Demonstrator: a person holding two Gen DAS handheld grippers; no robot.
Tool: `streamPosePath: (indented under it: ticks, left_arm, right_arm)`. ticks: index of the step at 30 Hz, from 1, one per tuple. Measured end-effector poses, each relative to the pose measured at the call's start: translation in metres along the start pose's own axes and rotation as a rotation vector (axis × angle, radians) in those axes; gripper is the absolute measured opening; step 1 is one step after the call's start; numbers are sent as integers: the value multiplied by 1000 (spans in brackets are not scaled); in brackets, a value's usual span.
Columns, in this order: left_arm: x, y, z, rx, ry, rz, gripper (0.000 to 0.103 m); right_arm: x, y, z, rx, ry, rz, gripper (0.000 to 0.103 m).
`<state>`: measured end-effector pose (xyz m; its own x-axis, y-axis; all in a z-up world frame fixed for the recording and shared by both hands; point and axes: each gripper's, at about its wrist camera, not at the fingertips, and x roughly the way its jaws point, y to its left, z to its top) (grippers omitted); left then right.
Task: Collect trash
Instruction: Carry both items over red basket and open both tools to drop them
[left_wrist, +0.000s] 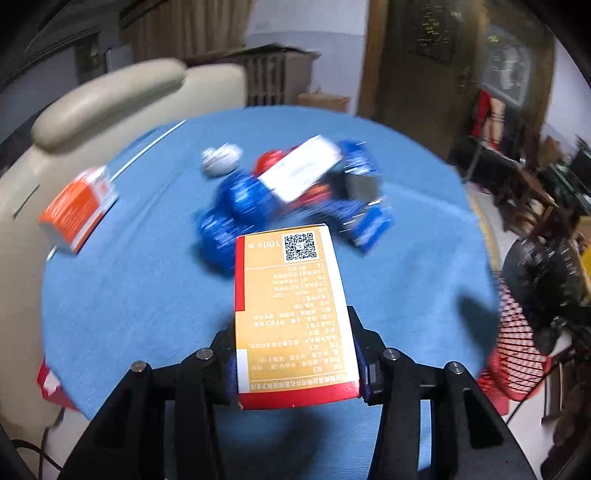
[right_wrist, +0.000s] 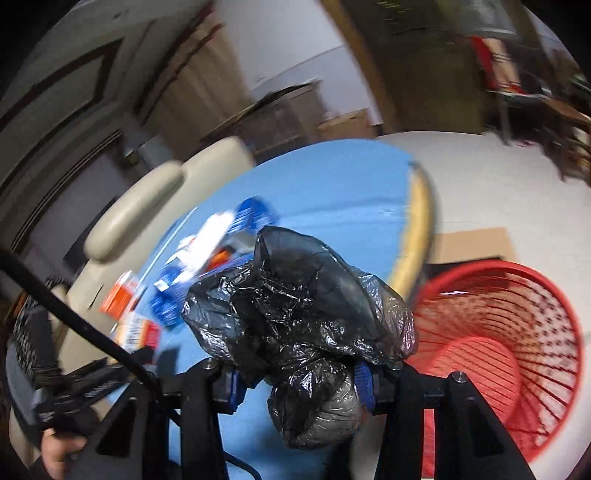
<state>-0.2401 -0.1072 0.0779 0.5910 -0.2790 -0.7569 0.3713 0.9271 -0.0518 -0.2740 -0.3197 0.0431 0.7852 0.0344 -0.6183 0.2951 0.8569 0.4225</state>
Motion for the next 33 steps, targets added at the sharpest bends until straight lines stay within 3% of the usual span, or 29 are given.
streamPosePath:
  ticks: [7,12,14,15,16,28,30,31,33]
  left_arm:
    - [-14,-71,17,128,-34,-128,49]
    - [-7,-121,22,204,-14,-210,49]
    - [-5,-142,21,240,-4,-236,49]
    - [-3,-152,20,264,-1,-249,49]
    - [-2,-162,19,285,1,-263,49]
    - [31,-260,-1,442,97,-370,52]
    - [40,-271,-6,460,123,-375,61]
    - [45,-275,-7,471,134,-370,73]
    - [51,-279,-9,492,142,-355,76]
  right_arm:
    - [-30,-74,-1,117,-25,-171,49]
    - [-23,-116,-9,194,16,-265,52]
    - [-16,-128,-11,232,53,-273,67]
    - [-13,-135,-11,244,64,-277,80]
    - [-12,-138,-12,251,68,-286,82]
    - [-77,-185,-9,376,-94,-343,82]
    - [-86,-188,-9,389,-110,-341,82]
    - [-90,-188,-10,393,-115,-341,82]
    - [-95,-184,-8,393,-124,-346,82]
